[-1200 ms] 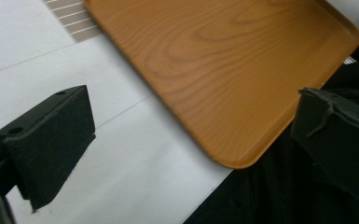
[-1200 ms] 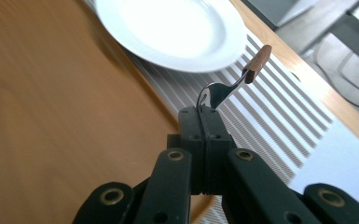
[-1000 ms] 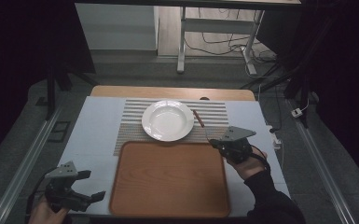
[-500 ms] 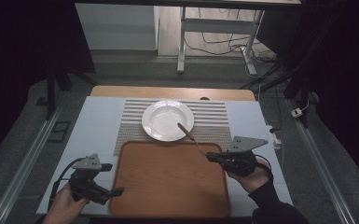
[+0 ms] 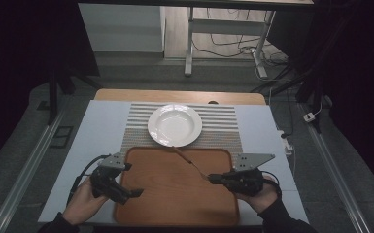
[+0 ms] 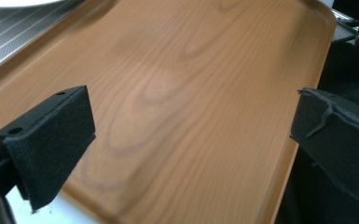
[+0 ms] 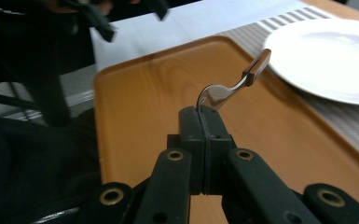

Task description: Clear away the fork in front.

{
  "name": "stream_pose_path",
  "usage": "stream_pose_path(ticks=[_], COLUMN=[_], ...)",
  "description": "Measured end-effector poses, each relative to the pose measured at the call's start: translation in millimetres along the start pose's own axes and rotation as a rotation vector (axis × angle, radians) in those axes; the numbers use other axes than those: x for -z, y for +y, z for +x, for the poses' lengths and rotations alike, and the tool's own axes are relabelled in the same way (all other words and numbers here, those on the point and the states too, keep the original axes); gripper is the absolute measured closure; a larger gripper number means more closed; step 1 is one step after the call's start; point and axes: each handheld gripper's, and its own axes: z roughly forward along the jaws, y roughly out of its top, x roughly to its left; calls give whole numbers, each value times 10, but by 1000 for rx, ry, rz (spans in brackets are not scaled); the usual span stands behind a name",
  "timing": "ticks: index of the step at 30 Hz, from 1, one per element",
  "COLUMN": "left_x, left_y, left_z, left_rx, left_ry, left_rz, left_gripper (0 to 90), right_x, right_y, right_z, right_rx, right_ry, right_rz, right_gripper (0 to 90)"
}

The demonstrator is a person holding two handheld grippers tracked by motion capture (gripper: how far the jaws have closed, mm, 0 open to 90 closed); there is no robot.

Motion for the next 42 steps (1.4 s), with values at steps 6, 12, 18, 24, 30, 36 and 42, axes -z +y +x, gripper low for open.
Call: stream_pose_path(ticks=[6,12,18,24,30,36,42], left_x=[-121,-267,-463,-581,-638,-654,-697], left_y=[193,387,549,620,616,604,570], left_z=[6,-11,-81,-195,-305,-343,-384], left_rx=[-64,-164,-295,-436,-537,-586,-644], left_ry=[-26,-89,-132,-149,-158,-227,-262], left_rz=[15,43,103,146,201,228,266], left_gripper=[0,0,33,191,421,661,715], right_x=[-60,-105,-146,-166,-180,-198,-219], right_y=[-13,-8,5,17,25,25,11], right_z=[121,202,274,321,352,368,367], right_rx=[9,20,45,66,93,117,129], right_ry=[92,157,214,257,290,314,336], right_rz=[-4,-1,15,31,46,75,107], right_gripper=[895,895,895,895,895,895,889])
